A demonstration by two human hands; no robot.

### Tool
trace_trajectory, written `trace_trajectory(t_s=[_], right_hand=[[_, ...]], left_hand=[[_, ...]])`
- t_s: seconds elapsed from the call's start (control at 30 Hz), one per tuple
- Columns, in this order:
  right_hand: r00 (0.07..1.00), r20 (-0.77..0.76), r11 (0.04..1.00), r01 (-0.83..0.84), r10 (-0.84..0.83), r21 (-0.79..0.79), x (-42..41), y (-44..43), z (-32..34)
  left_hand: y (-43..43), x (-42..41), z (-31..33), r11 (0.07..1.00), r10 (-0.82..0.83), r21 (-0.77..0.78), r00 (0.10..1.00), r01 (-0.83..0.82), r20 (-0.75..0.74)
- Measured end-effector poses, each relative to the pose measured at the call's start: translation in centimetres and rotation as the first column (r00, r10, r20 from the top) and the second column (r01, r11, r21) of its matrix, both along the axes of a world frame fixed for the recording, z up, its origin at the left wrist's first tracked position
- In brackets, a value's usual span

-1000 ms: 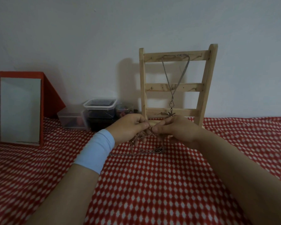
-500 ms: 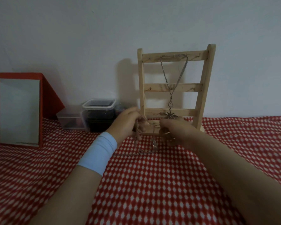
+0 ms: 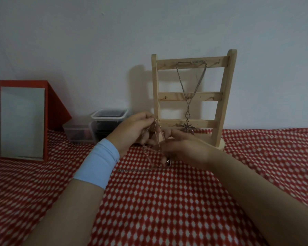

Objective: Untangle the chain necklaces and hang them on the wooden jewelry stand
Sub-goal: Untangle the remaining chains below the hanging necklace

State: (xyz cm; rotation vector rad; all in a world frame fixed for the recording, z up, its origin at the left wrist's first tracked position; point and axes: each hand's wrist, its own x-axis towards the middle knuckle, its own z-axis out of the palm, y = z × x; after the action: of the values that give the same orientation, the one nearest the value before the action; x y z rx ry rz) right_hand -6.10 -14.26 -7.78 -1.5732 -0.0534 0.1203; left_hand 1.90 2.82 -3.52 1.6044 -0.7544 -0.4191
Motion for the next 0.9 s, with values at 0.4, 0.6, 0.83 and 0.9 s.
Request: trace_trajectory(t_s=[0.4,0.6,0.83,0.9], right_hand=[[0.991,0.033,0.949,0.131,-0.127,-0.285,-0.4,-1.8,1.4],[0.997,0.057,0.977,0.057,-0.047,-0.208,-0.9,-1.5,1.8],[0.980,0.146,0.961,0.165,-0.134,-0.221,-0.4,-2.2,1.2],[0.987,0.131,0.973,0.121,-0.096,-0.196,-0.4,-2.4,1.2]], left_hand=[[0.5,1.0,0.6,0.963,0.263,0.032,0.960,-0.267,0.097],[0.5,1.4,0.5,0.983,0.184,0.002,0.976,-0.185,-0.115],[0.6,1.0,0.5,0.993,0.117,-0.006,0.983,-0.119,-0.139],[0.8,0.9,0.6,0.995,0.051,-0.075,0.985,-0.064,-0.164]])
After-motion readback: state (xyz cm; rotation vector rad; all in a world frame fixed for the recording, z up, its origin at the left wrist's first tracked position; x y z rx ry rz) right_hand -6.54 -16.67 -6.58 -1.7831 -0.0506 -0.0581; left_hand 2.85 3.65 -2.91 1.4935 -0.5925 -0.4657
